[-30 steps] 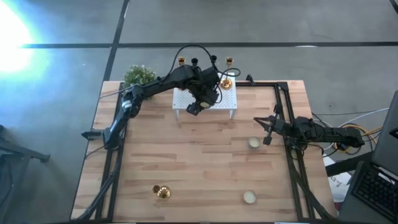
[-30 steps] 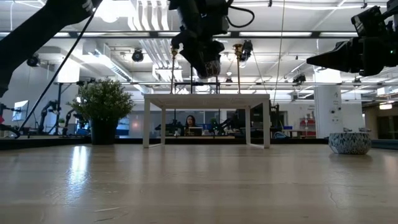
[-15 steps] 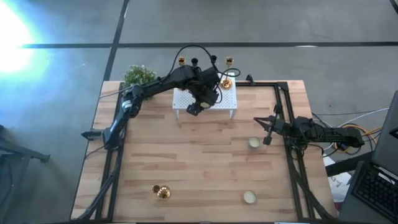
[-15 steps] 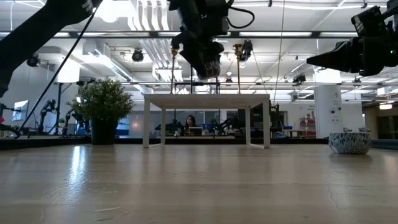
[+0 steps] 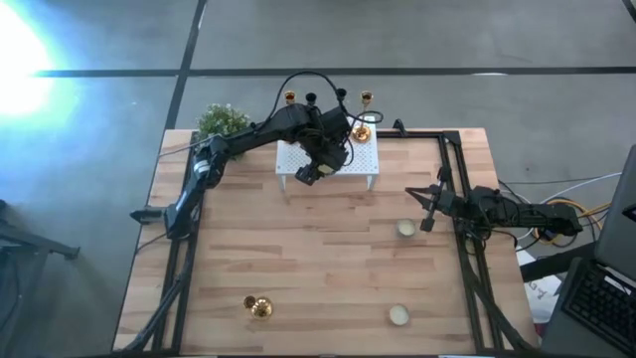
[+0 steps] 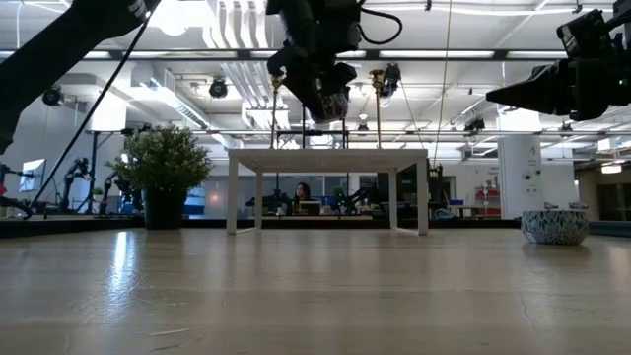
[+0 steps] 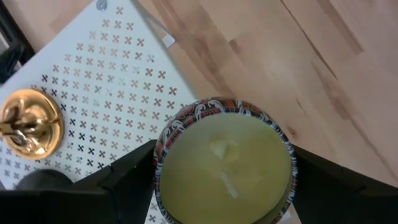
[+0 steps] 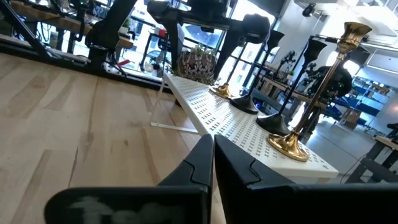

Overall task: Pick & Place candle stick holders
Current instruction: Put the black scented candle on the shelf

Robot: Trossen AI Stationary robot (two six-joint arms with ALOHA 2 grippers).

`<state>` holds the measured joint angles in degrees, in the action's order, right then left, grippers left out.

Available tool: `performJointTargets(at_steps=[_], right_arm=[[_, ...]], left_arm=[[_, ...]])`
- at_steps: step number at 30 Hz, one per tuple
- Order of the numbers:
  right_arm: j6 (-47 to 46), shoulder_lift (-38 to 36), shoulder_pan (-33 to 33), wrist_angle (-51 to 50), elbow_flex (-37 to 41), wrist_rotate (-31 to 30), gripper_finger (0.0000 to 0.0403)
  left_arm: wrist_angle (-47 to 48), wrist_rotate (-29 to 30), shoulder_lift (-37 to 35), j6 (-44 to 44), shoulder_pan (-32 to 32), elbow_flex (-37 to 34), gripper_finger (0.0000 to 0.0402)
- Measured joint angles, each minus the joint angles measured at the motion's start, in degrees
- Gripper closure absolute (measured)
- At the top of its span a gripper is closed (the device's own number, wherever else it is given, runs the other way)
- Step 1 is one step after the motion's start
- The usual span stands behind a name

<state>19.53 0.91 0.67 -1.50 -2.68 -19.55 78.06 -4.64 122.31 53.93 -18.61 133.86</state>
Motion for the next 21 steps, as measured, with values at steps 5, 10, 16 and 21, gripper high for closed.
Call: performJointTargets(at_steps=[5, 10, 16, 21], right_arm=[[0.0, -0.01, 0.0, 0.01, 0.0, -0.01, 0.0394], [0.0, 0.0, 0.0, 0.0, 0.02, 0.0, 0.0394], [0.0, -0.02, 0.0, 0.0, 0.02, -0.02, 0.0394], [0.0, 0.0, 0.0, 0.0, 0.02, -0.02, 0.0394]], left_arm=[[2.78, -2.75, -0.99, 10.93, 0.13, 0.14, 0.0096], [11.61, -3.41, -1.19, 36.49, 0.15, 0.41, 0.0096], [11.93, 0.85, -1.24, 51.11, 0.18, -1.3, 0.0095], [11.34, 1.06, -1.24, 54.91, 0.2, -2.16, 0.0095]])
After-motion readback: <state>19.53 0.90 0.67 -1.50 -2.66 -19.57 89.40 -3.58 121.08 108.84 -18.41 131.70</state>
